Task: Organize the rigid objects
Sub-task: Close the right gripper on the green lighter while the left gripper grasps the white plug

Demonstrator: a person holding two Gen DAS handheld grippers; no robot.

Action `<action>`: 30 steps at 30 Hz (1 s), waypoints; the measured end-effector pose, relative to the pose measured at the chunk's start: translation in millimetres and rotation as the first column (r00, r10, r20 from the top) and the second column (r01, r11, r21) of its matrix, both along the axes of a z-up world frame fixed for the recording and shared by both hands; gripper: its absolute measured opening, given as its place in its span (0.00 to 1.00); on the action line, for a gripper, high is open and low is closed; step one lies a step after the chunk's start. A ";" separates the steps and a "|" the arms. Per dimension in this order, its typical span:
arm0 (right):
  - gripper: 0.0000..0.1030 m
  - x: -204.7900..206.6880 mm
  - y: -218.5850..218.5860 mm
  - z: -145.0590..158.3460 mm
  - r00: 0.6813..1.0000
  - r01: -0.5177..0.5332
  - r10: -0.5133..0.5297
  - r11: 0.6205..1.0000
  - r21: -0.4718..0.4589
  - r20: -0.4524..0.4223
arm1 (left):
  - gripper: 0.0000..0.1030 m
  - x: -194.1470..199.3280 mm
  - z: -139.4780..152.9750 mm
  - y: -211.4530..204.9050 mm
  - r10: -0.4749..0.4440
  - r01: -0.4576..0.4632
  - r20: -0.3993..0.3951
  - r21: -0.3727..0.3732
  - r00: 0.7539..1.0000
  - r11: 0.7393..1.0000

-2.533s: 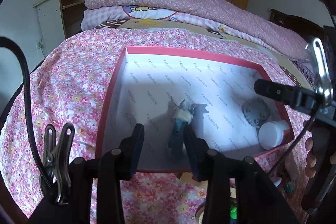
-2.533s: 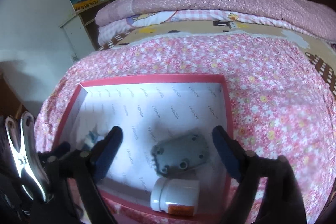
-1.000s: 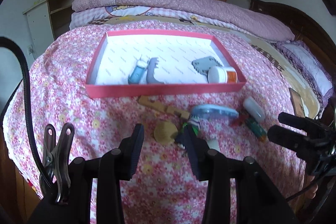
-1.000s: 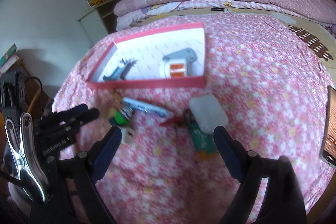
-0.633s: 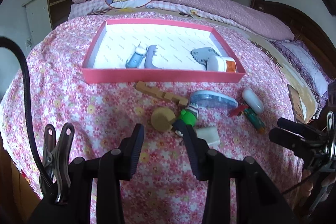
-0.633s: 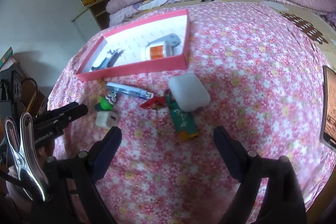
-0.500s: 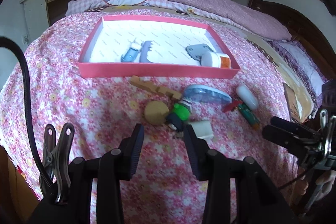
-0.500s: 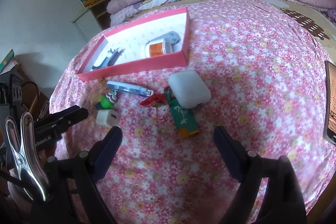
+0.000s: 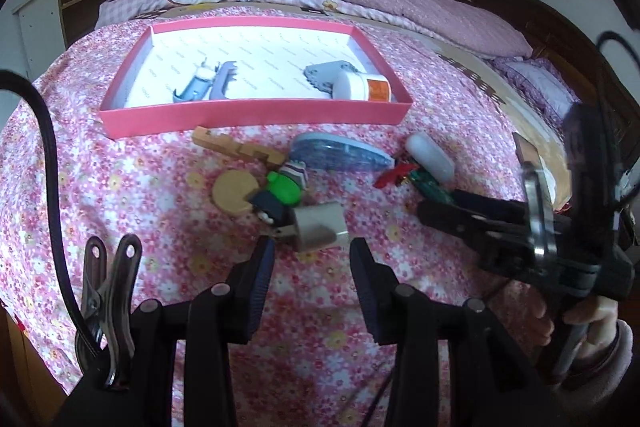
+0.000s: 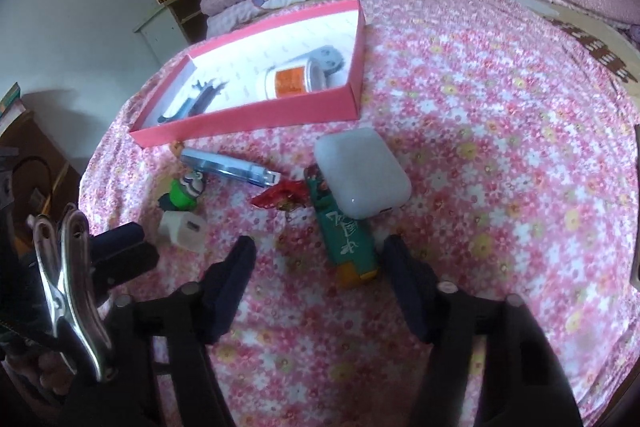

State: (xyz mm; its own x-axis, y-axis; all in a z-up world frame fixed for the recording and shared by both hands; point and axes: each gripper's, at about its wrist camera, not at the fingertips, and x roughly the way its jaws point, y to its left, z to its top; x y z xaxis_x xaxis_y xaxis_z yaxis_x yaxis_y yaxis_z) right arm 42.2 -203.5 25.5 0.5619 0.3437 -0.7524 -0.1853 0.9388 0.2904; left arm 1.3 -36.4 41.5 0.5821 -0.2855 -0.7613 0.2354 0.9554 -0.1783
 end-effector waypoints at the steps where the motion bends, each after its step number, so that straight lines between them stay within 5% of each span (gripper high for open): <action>1: 0.54 0.2 0.3 0.5 1.000 0.006 -0.006 1.000 -0.016 0.011 | 0.40 -0.1 0.1 -0.5 -0.001 0.001 -0.001 -0.005 1.000 1.000; 3: 0.34 0.4 1.1 0.1 1.000 0.017 -0.016 0.998 -0.062 0.018 | 0.40 -0.1 0.5 -1.5 0.001 -0.001 -0.001 -0.012 1.000 1.000; 5: 0.28 -0.3 -1.3 -0.6 0.999 0.031 -0.030 0.996 -0.087 0.017 | 0.40 0.3 0.3 -2.7 0.003 -0.003 -0.004 -0.022 1.000 1.000; 30: 0.24 -34.1 -9.4 -7.5 1.000 -0.020 0.020 1.000 -0.005 0.002 | 0.42 18.2 -29.2 -37.0 0.037 -0.044 0.054 0.141 0.998 0.989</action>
